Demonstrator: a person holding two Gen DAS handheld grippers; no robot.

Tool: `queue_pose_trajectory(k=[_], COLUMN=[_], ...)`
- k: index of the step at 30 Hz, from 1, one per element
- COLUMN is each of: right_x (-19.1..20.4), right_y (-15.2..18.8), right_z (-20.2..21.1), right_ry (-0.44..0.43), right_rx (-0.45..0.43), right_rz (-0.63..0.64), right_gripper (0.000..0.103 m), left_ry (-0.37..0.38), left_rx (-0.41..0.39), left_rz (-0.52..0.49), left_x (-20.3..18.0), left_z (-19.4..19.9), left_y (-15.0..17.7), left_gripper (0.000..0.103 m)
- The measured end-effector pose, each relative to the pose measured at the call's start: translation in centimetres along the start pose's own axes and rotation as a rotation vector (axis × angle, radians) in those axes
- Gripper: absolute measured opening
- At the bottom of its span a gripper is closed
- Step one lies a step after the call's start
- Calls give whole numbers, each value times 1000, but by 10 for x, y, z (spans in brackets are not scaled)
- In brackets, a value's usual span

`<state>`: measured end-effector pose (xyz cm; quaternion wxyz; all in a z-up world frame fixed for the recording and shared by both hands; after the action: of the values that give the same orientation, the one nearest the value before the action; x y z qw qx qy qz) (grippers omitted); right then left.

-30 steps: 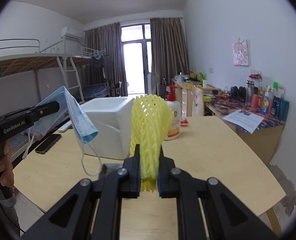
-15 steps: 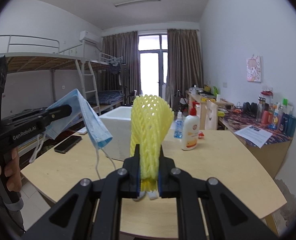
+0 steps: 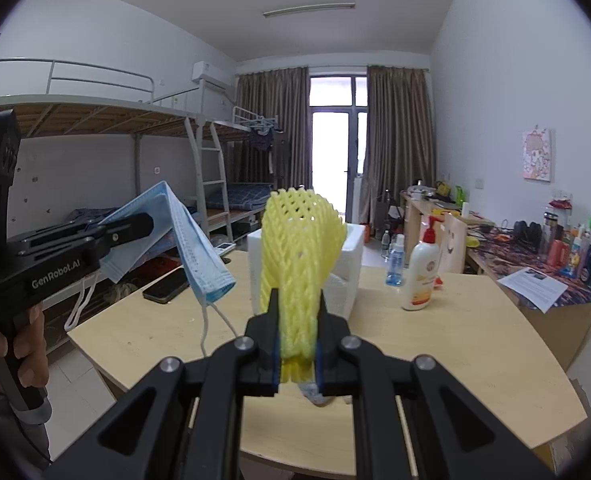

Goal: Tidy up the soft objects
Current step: 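Lift the mask and yellow net up and carry them over the foam box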

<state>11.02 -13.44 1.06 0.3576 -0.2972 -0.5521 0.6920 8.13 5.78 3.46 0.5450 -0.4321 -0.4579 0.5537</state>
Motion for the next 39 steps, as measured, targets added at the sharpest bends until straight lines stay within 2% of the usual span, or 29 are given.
queue_pose_trajectory(k=[6,14,39], right_x=[15,25,2], right_y=[0,-3,-31], right_z=[-12,-27,-72], right_ry=[-36,-56,2], right_rx=[13,27,43], right_rz=[14,33,14], right_gripper=[15,15,15], left_ry=[-32,-30,-32], left_rx=[2,17,31], left_rz=[25,28,29], left_x=[15,18,44], left_z=[0,-8,-55], left_y=[3,6,-18], left_gripper=[8,8,8])
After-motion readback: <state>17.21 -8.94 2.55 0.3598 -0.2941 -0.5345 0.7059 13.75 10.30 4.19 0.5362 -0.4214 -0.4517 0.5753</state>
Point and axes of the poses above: each gripper's, at about its wrist camera, not at the fingertips, and z roughly against the way its jaws point, x to its left, y to its underside, the point moved 7 cm from there along -z, roughly the way its jaws point, and after that the axes turned 1 degree about -x, right-handed, at the moved point
